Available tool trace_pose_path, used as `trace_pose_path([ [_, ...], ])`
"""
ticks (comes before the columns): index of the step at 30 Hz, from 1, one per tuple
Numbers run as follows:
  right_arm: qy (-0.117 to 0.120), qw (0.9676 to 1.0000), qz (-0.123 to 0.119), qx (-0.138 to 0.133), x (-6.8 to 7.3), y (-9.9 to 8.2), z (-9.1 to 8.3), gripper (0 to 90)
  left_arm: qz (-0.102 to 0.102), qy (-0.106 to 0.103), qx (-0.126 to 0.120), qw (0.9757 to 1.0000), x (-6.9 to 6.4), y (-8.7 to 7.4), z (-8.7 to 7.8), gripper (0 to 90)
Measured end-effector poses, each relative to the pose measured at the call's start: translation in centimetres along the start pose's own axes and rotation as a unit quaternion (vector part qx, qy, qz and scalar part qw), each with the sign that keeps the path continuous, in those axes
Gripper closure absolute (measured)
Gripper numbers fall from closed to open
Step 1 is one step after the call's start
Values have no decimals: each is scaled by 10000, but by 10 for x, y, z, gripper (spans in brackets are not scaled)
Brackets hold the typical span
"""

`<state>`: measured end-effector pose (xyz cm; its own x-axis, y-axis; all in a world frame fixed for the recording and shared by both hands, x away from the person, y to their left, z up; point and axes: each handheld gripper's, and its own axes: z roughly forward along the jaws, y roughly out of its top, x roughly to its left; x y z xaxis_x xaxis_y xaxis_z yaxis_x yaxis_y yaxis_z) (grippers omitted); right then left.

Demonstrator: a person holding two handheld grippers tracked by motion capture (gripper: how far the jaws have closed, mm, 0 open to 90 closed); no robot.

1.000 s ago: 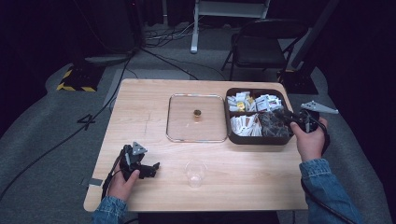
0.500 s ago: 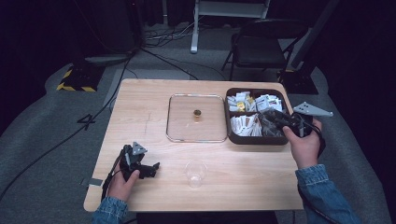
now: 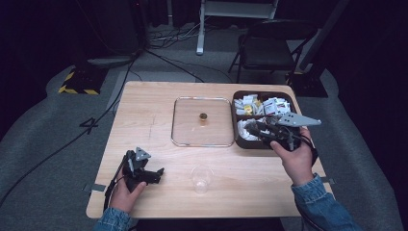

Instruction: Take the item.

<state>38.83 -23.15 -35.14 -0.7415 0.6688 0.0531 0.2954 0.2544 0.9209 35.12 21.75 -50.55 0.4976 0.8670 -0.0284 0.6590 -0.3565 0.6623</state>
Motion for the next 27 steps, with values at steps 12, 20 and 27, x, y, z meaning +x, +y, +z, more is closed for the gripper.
trace_pose_path([
  [12,812,9966,-105,53,44,5,9,674,52,-13,-15,10000,1,3,3,1],
  [20,1195,9925,-244,73,68,7,8,674,59,-15,-16,10000,1,5,4,1],
  [27,1427,9893,-278,110,80,8,11,674,54,-10,-16,10000,1,5,4,2],
])
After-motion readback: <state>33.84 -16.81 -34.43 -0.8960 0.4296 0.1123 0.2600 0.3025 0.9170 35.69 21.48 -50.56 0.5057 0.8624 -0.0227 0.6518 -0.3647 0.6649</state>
